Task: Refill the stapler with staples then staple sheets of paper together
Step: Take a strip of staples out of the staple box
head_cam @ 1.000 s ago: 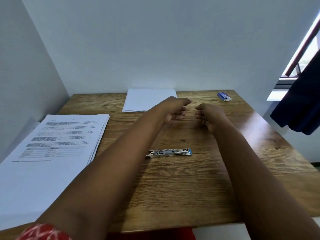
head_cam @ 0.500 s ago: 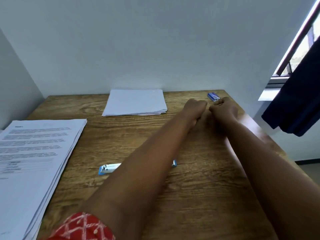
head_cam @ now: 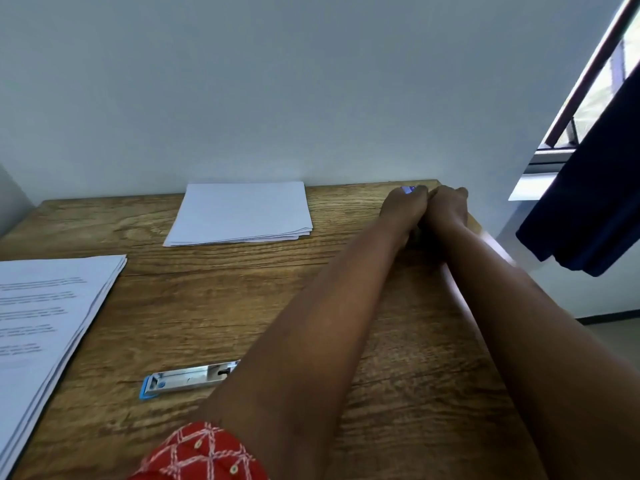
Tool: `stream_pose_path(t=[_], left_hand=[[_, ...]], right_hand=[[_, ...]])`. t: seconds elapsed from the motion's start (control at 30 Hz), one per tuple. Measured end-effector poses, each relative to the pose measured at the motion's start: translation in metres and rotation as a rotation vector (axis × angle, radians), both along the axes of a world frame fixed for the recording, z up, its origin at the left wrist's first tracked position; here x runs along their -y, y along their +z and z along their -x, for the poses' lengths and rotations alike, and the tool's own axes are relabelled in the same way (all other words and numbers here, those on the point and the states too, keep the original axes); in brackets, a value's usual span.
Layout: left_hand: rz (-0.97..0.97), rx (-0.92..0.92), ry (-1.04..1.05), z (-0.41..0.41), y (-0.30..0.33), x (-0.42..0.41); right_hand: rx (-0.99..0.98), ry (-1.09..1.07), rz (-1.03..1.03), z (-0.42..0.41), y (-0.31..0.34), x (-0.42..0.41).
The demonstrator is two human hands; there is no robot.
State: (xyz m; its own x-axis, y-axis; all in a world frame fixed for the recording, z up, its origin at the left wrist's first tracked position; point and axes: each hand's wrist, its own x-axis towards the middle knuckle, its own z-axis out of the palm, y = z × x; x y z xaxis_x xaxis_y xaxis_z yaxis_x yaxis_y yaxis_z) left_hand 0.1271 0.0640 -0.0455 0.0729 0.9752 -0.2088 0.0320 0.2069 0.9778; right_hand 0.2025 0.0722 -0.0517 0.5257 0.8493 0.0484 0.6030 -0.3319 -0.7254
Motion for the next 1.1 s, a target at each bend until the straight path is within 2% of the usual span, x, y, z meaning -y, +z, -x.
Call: stream_pose_path(t=[0.13, 0.4, 0.6, 0.67, 0.9, 1.1], left_hand=[[0.029, 0.046, 0.005, 0.002, 0.002, 0.008], [0.088, 0.134, 0.030, 0.018, 0.006, 0.039], [0.062, 0.074, 0.015, 0.047, 0.012, 0.062], [0.053, 0.022, 0.012, 0.063, 0.013, 0.070], [-0.030, -0.231, 0.198, 0.142, 0.015, 0.097], [-0.135, -0.430, 0.172, 0.209, 0.019, 0.139]], right_hand=[[0.134, 0.096, 0.029, 0.000, 0.004, 0.006], [-0.149, 0.115, -0.134, 0.013, 0.005, 0.036], [-0.269, 0.184, -0.122, 0.032, 0.013, 0.058], [-0.296, 0.237, -0.117, 0.043, 0.014, 0.064], [-0.437, 0.449, -0.080, 0.107, 0.019, 0.098], [-0.502, 0.621, -0.009, 0.143, 0.020, 0.124]])
